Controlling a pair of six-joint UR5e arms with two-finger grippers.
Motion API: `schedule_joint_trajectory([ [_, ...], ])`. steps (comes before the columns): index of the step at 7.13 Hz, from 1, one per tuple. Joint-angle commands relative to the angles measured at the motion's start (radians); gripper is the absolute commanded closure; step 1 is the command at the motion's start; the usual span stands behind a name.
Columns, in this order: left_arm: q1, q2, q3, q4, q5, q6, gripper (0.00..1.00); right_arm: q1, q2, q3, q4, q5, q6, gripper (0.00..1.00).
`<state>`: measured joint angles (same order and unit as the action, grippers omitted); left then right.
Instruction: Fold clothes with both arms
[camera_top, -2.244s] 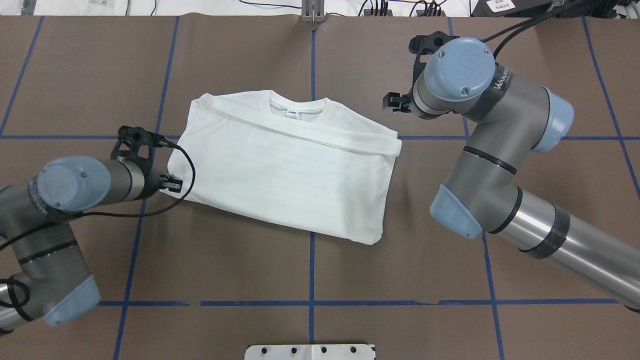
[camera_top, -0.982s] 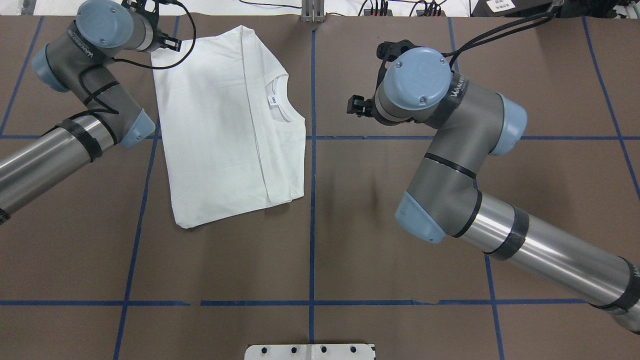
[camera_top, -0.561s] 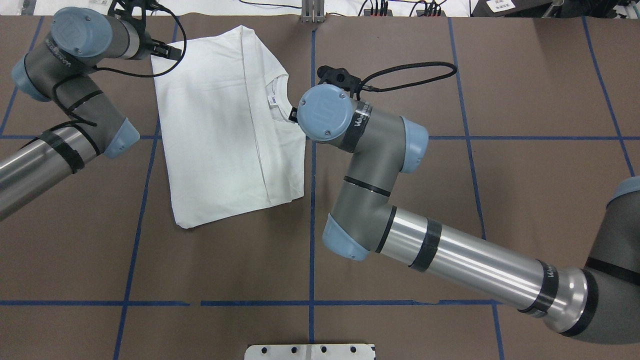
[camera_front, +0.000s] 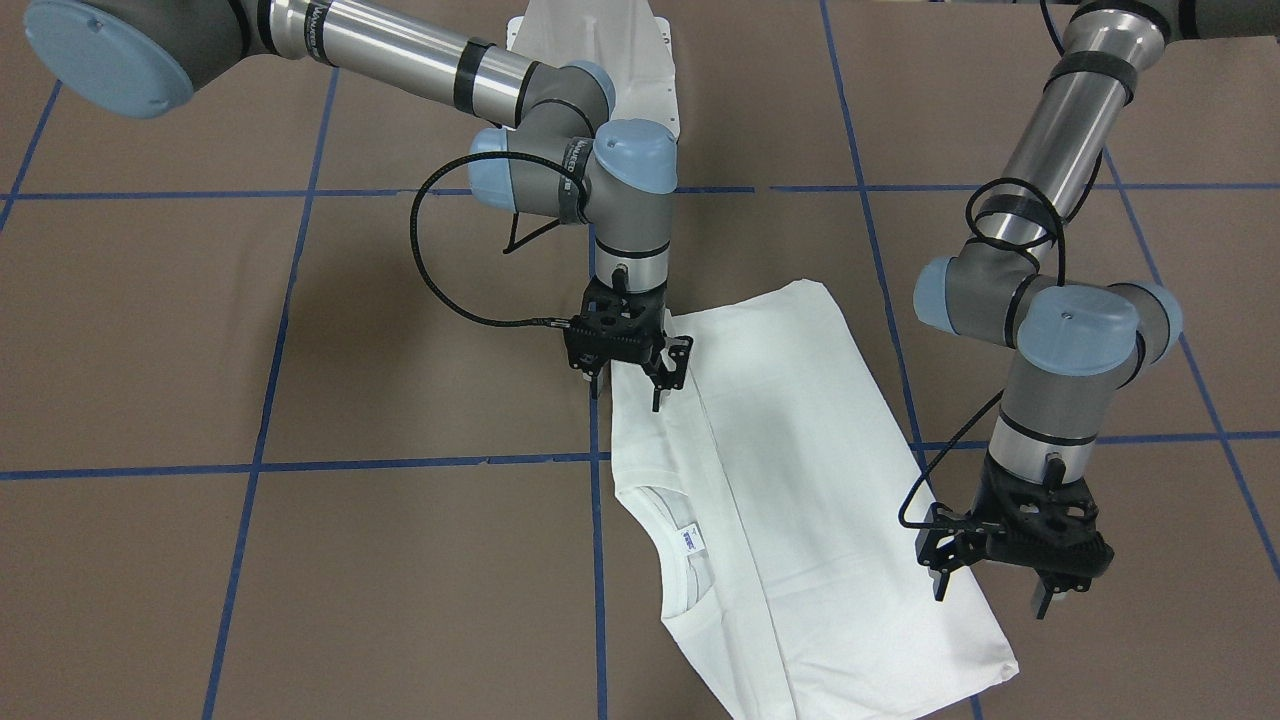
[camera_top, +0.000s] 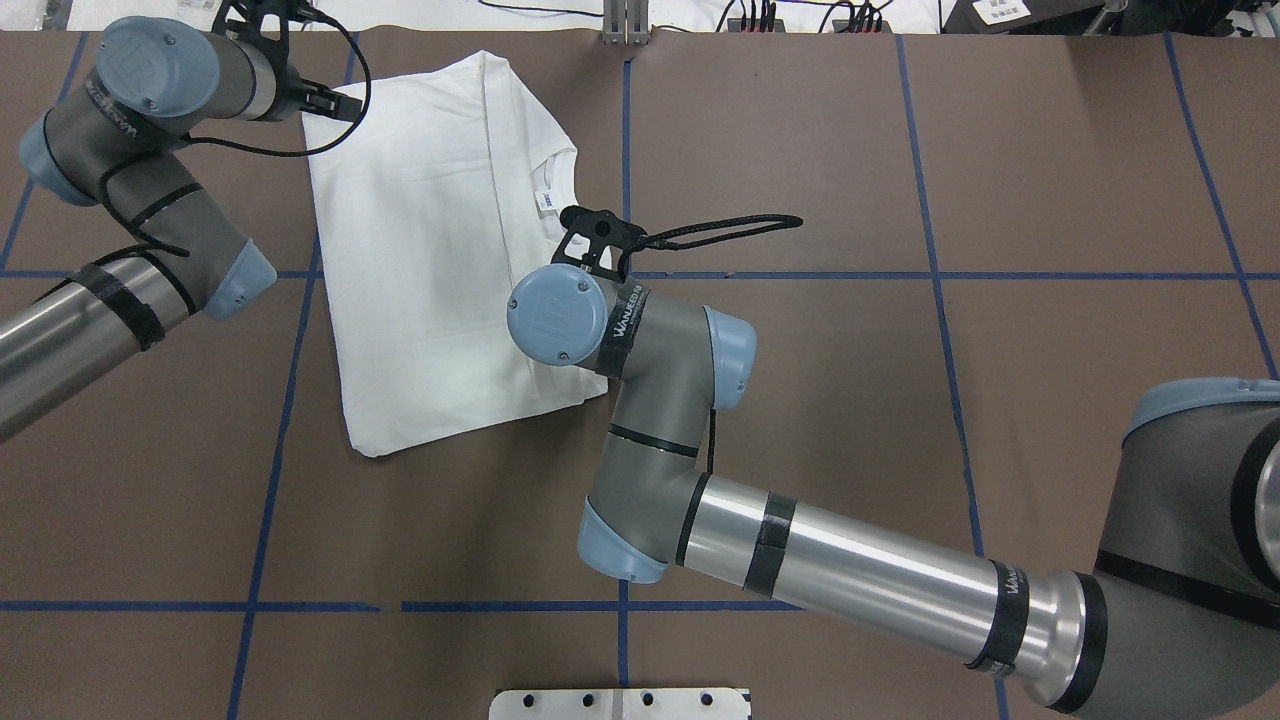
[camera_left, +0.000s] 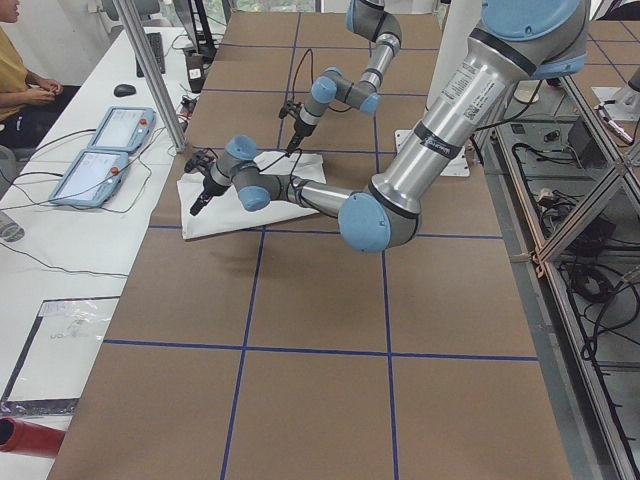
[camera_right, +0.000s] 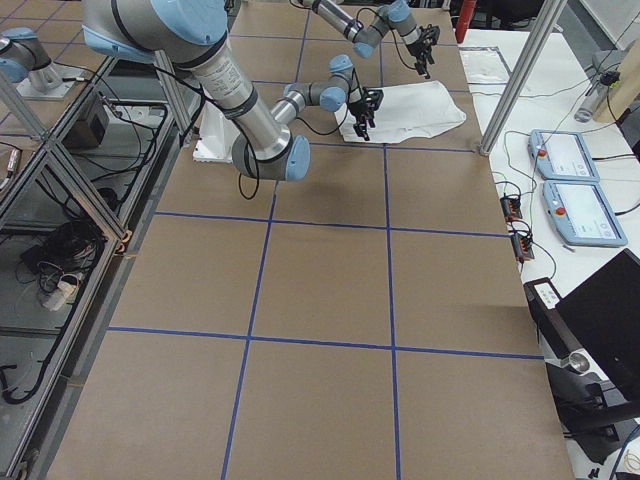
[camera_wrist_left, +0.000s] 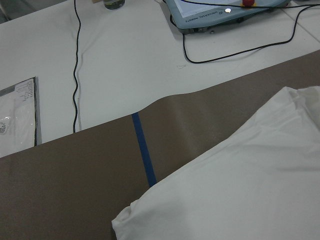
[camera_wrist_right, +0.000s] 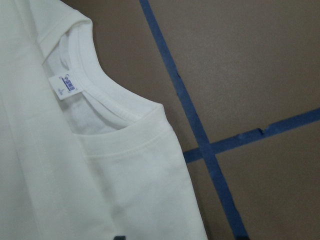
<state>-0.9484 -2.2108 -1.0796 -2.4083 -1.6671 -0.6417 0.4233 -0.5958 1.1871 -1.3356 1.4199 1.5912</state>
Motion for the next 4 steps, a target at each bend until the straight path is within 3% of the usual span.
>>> schedule_joint_trajectory([
  [1,0.0,0.006,-0.008,0.0,0.001,-0.004,0.0,-0.018,0.001,-0.02,0.0,-0.019,-0.011,0.34],
  [4,0.0,0.011,-0.008,-0.002,0.001,-0.004,0.0,-0.018,-0.002,-0.021,0.0,-0.021,-0.033,0.52],
])
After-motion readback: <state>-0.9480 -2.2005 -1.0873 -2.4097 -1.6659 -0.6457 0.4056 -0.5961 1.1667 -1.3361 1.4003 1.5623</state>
